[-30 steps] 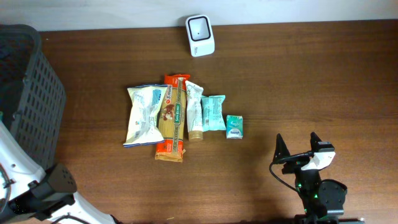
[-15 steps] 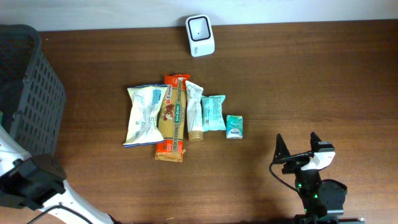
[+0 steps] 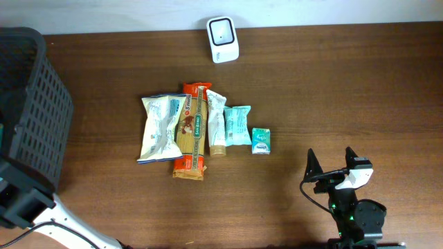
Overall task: Scan the item barcode
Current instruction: 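Reach the left gripper into the basket and grasp the green-labelled packet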
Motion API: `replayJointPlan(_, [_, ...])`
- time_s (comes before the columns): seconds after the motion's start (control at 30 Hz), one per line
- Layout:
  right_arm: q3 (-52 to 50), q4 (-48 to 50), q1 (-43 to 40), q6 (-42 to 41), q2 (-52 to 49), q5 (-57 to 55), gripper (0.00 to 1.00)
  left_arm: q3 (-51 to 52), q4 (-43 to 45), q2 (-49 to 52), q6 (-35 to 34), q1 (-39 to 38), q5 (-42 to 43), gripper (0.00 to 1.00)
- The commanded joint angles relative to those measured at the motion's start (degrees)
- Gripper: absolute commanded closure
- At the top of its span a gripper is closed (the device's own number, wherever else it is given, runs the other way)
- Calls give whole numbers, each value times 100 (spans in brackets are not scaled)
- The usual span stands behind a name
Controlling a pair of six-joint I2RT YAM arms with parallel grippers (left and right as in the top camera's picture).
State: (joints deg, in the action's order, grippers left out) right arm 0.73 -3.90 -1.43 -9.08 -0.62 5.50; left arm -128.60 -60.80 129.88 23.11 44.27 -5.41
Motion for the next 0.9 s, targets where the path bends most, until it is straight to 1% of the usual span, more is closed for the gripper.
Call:
replayJointPlan(0.0, [-42,-15,-42,-44,42,9,1,549,525,57,831,144,4,13])
replayJointPlan(0.07, [-42,-15,-42,-44,42,9,1,859,933,63,1224,144,4,10])
replayJointPlan(0.13, [-42,-15,-42,-46,42,9,1,1082,1248,70,1346,144,68,10])
replayJointPlan(0.17, [-42,-15,-42,-44,42,9,1,1165,1338,118,1532,144,367,11])
replayJointPlan(0.2, [-42,-15,-42,-44,42,9,1,1167,1366,216,1556,144,459,14])
replayJointPlan(0.33, [-42,-15,-42,-46,42,9,1,1167,1480,525,1556,144,459,16])
replayJointPlan(0.47, [-42,-15,-42,-44,42,9,1,1167,1644,769,1558,140,455,16])
replayJointPlan(0.53, [-42,-15,-42,-44,42,9,1,1167,1639,879,1556,140,455,26])
replayJointPlan(0.57, [-42,-15,-42,-44,42,9,1,1167,1633,909,1556,140,455,35])
replayJointPlan(0.63, [-42,-15,-42,-44,42,9,1,1165,1665,909,1556,140,457,74])
replayJointPlan(0.67, [-42,-15,-42,-46,42,9,1,1165,1665,909,1554,140,455,89])
replayJointPlan(0.7, [-42,-15,-42,-44,42,9,1,1165,1661,909,1550,140,457,100])
replayJointPlan(0.83, [-42,-15,-42,-44,42,9,1,1128,1659,728,1021,127,479,100])
replayJointPlan(0.87, [-42,-15,-42,-44,42,9,1,1128,1661,570,984,111,619,100])
